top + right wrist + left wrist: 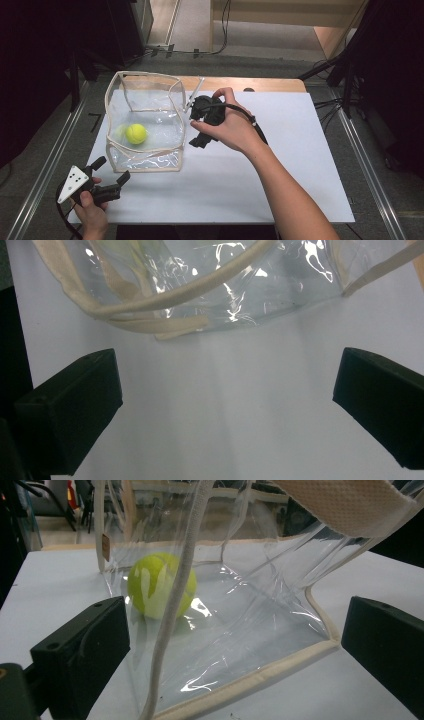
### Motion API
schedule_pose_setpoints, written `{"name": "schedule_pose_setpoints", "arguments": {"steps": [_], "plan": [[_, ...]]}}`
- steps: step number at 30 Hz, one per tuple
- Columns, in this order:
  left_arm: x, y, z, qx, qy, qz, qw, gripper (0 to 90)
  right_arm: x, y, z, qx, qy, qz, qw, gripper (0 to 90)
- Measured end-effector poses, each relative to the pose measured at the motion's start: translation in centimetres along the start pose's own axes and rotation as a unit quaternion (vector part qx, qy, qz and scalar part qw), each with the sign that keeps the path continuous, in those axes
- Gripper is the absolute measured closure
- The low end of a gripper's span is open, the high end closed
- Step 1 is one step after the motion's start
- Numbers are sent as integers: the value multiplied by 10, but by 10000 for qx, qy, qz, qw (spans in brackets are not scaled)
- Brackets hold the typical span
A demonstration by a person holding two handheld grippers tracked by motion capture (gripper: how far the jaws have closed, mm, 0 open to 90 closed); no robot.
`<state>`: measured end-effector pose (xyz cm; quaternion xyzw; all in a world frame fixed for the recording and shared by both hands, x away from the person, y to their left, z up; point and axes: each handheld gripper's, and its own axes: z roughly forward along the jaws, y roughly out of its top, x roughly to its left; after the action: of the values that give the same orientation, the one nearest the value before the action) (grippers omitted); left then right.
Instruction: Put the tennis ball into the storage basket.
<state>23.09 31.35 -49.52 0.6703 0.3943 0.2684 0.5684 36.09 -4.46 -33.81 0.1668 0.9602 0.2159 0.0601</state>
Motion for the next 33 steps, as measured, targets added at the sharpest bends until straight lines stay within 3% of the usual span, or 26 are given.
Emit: {"name": "schedule_pose_setpoints", "arguments": {"steps": [15, 16, 33], "plan": [[0, 0, 0, -9, -38, -8, 10000, 0, -3, -27, 14, -20, -5, 265, 9996, 0], [0, 0, 0, -10, -34, -16, 10000, 0, -4, -29, 14, -24, -24, 192, 9998, 0], [1, 0, -1, -22, -38, -21, 10000, 0, 1, -55, 30, -192, -73, 281, 9994, 0]]}}
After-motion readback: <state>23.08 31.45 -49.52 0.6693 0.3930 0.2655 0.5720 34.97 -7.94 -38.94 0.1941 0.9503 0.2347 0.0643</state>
